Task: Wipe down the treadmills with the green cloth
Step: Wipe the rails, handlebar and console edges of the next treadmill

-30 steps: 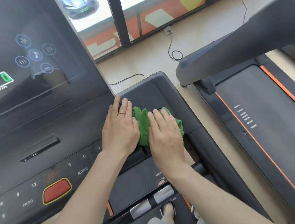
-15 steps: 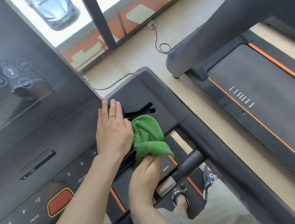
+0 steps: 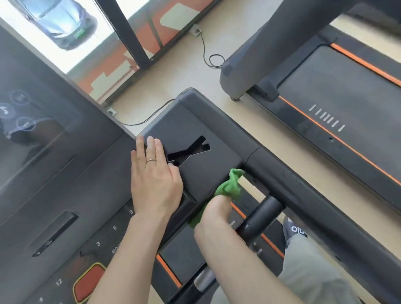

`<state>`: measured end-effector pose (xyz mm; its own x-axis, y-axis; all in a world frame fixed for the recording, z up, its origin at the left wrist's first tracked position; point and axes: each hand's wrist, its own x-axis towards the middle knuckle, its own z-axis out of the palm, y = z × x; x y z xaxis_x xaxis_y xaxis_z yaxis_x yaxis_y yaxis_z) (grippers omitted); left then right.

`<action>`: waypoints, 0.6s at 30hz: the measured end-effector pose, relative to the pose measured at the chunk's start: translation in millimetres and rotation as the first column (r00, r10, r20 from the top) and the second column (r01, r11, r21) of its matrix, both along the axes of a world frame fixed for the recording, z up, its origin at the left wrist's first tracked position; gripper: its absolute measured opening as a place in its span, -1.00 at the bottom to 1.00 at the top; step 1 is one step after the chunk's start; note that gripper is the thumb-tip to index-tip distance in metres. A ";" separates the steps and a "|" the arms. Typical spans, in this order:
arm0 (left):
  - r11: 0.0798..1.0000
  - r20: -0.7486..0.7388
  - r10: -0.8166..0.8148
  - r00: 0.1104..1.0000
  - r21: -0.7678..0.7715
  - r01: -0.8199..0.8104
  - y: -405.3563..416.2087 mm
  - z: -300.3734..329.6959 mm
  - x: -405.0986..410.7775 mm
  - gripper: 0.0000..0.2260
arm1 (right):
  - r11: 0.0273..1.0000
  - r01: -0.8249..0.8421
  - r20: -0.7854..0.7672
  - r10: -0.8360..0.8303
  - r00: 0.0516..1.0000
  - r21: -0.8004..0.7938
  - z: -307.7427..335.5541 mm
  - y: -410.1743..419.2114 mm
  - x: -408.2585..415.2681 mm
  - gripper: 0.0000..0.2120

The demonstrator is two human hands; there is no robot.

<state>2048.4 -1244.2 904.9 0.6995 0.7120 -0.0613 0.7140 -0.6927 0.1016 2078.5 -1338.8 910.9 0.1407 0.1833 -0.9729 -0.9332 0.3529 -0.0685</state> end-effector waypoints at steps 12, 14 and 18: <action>1.000 -0.034 -0.013 0.999 -0.001 0.013 0.0 -1.2 -1.1 -0.45 | 0.964 -0.006 0.197 0.061 0.978 -0.265 11.6 5.0 22.0 -0.71; 1.000 -0.040 -0.016 0.999 -0.003 0.016 -0.3 0.3 -1.2 -0.45 | 0.909 -0.052 0.218 0.154 0.964 -0.413 8.7 7.1 12.4 -0.63; 1.000 -0.042 -0.014 0.999 -0.015 0.014 -1.4 4.4 -0.5 -0.45 | 0.987 -0.109 0.013 0.112 0.994 -0.120 -13.2 1.7 -1.9 -0.52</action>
<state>2047.9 -1245.6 909.3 0.7059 0.7011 -0.1014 0.7082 -0.7012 0.0820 2076.5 -1337.1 897.8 0.1449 0.0815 -0.9861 -0.9641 0.2359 -0.1222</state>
